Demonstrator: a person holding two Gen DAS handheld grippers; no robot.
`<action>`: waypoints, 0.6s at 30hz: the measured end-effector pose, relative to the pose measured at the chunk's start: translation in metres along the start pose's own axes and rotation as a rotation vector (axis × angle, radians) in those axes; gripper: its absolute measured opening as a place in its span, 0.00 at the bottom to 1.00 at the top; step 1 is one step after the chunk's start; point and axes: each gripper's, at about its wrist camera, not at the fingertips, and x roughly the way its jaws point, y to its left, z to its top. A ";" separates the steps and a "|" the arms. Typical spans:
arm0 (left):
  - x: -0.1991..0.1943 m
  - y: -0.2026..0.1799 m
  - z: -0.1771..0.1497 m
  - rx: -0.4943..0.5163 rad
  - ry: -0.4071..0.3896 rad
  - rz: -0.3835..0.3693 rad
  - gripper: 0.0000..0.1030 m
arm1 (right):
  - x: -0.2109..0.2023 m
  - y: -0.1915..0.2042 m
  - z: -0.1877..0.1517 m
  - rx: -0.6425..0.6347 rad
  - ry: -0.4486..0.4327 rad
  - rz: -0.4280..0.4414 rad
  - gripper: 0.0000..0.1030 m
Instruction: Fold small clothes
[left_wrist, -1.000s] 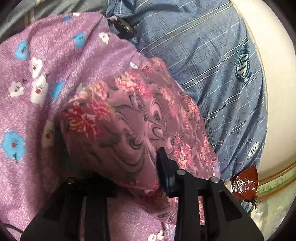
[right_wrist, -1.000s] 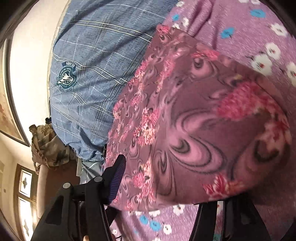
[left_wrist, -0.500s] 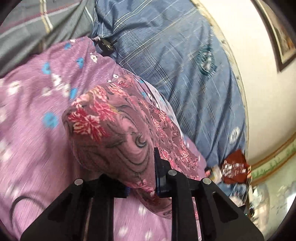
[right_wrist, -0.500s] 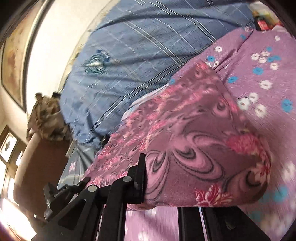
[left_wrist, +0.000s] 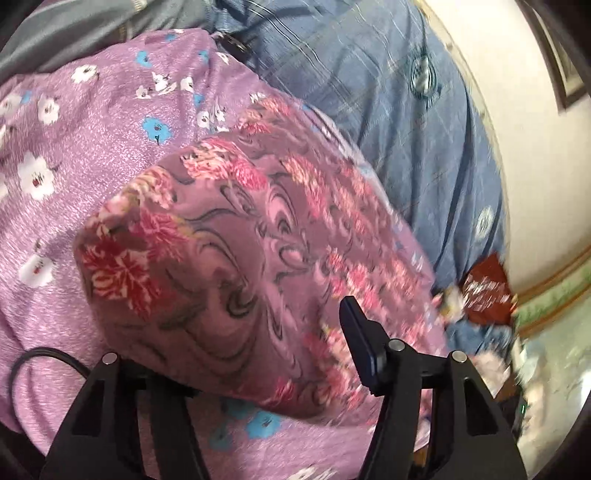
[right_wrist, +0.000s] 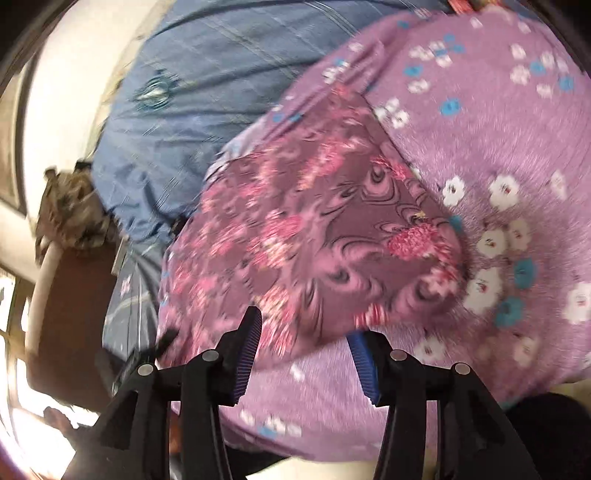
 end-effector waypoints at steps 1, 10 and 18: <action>0.000 0.000 0.001 -0.007 -0.013 -0.011 0.59 | -0.002 0.007 0.001 -0.029 -0.009 -0.009 0.39; 0.007 -0.007 0.004 0.067 -0.052 0.051 0.27 | 0.045 0.078 0.032 -0.134 -0.008 -0.178 0.22; 0.018 -0.008 0.010 0.053 -0.011 0.002 0.50 | 0.004 0.066 0.027 -0.164 0.018 -0.268 0.24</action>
